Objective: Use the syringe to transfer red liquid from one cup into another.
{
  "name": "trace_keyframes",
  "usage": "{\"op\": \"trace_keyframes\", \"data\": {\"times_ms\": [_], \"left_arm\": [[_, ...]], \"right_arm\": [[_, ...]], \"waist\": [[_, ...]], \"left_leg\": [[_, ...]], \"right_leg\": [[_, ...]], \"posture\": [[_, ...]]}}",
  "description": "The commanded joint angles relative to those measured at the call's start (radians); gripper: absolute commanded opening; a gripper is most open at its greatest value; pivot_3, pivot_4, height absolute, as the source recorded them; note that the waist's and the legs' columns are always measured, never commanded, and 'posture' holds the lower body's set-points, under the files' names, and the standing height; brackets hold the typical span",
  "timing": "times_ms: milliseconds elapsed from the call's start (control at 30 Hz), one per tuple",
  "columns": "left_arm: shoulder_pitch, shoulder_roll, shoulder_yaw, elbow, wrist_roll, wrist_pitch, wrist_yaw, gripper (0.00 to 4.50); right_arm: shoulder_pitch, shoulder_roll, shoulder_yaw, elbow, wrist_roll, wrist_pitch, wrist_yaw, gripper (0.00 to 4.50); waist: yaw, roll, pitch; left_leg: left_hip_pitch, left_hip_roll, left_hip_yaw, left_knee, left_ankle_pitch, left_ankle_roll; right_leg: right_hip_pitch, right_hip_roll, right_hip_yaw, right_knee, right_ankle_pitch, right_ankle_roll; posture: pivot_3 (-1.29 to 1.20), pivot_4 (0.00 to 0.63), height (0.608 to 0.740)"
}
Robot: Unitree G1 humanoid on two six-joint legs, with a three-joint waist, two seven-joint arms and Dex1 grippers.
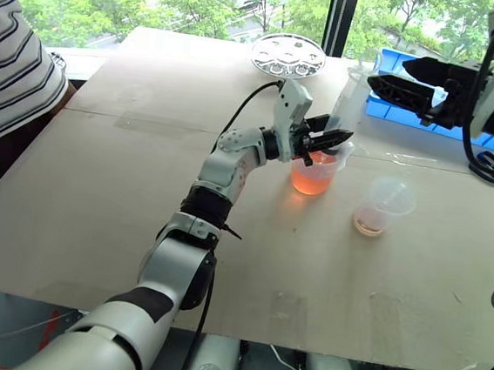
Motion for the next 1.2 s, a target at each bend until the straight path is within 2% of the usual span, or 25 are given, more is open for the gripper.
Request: {"op": "trace_keyframes", "data": {"times_ms": [33, 400, 833, 1200], "left_arm": [[0.016, 0.008, -0.007, -0.034, 0.021, 0.000, -0.004, 1.40], [-0.013, 0.000, 0.010, -0.018, 0.023, -0.024, -0.014, 1.40], [-0.019, -0.005, 0.012, -0.047, 0.033, -0.037, 0.007, 1.40], [-0.020, -0.011, 0.016, -0.087, 0.020, -0.019, 0.037, 1.40]], "right_arm": [[-0.038, 0.010, -0.021, -0.010, -0.014, -0.024, -0.016, 4.50], [-0.079, 0.076, -0.002, 0.040, -0.035, -0.015, -0.022, 4.50], [-0.029, 0.134, 0.023, 0.057, -0.080, 0.009, -0.041, 4.50], [0.043, 0.269, -0.043, -0.001, -0.069, 0.012, -0.158, 4.50]], "waist": [[0.000, 0.000, 0.000], [0.000, 0.000, 0.000], [0.000, 0.000, 0.000], [-0.001, 0.000, 0.000]], "left_leg": [[0.000, 0.000, 0.000, 0.000, 0.000, 0.000], [0.000, 0.000, 0.000, 0.000, 0.000, 0.000], [-0.001, 0.000, 0.001, 0.000, 0.000, 0.000], [-0.001, 0.000, 0.002, 0.000, 0.000, 0.000]], "right_leg": [[0.000, 0.000, 0.000, 0.000, 0.000, 0.000], [0.000, 0.000, 0.000, 0.001, 0.000, 0.000], [-0.002, 0.000, 0.000, 0.001, 0.000, 0.000], [-0.004, 0.000, 0.002, 0.005, 0.000, 0.000]], "posture": [[0.00, 0.150, 0.740], [0.00, 0.150, 0.740], [0.00, 0.150, 0.740], [0.00, 0.150, 0.740]]}}
